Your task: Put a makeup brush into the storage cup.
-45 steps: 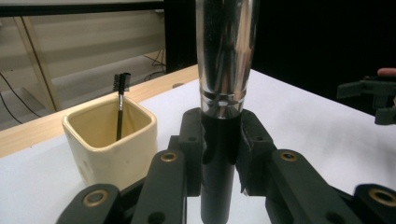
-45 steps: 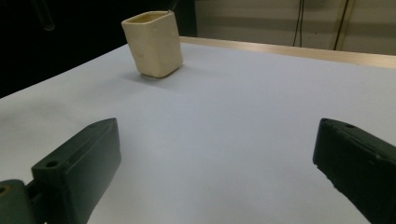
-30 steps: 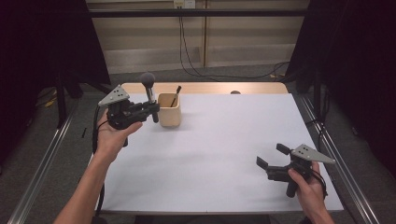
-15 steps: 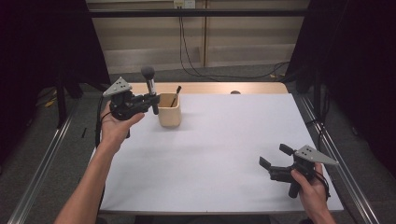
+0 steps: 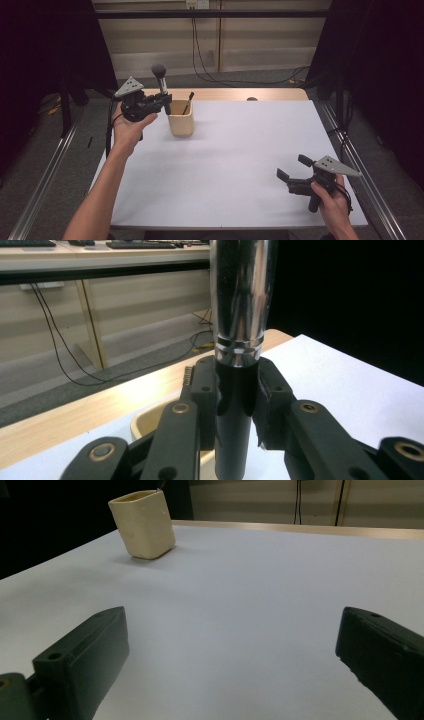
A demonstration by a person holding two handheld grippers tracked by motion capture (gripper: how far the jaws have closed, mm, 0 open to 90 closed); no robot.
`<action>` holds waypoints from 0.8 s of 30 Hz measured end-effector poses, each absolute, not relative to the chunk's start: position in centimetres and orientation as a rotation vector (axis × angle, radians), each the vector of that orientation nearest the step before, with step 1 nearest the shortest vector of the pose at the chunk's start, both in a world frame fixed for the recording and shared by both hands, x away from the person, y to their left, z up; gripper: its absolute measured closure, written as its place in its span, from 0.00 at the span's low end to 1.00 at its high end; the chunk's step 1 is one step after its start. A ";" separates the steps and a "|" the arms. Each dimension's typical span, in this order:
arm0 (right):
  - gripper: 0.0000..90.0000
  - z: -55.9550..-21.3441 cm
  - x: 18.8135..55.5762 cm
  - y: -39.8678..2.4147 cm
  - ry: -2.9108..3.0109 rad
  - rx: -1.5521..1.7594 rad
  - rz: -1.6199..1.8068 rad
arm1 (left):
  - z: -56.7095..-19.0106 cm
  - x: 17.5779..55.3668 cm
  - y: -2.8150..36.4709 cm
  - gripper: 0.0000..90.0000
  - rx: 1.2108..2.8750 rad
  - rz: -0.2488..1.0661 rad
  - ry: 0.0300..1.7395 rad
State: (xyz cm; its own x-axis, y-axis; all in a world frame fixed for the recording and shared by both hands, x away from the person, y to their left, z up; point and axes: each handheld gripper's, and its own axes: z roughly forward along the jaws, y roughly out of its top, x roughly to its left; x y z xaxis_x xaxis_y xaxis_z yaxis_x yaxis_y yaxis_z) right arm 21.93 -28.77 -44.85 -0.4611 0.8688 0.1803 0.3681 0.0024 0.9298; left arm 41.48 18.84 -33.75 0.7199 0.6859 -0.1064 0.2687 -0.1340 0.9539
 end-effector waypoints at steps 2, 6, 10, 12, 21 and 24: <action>0.00 -44.8 21.9 -28.8 1.831 1.271 1.466 | -33.8 41.7 18.5 0.83 1.709 0.426 0.761; 0.00 -44.8 21.9 -28.8 1.834 1.271 1.464 | -33.8 42.2 18.1 0.83 1.709 0.439 0.761; 0.00 -44.8 21.9 -28.9 1.828 1.271 1.466 | -33.8 42.6 17.7 0.83 1.702 0.439 0.767; 0.00 -44.8 21.9 -29.0 1.825 1.274 1.466 | -34.0 42.9 17.5 0.83 1.702 0.438 0.761; 0.00 -44.9 21.9 -29.0 1.831 1.264 1.461 | -35.4 44.3 17.0 0.83 1.697 0.437 0.801; 0.00 -44.9 21.9 -29.0 1.838 1.264 1.468 | -35.9 44.8 16.8 0.83 1.693 0.438 0.821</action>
State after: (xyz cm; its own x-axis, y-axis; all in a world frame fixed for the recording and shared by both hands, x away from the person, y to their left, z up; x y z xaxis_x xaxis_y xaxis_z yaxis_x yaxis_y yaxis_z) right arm 21.91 -28.95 -44.94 -0.4670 0.8658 0.1795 0.3666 0.0048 0.9304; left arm 44.81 16.79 -35.90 0.6863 0.7158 -0.1290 0.2918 -0.1085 0.9503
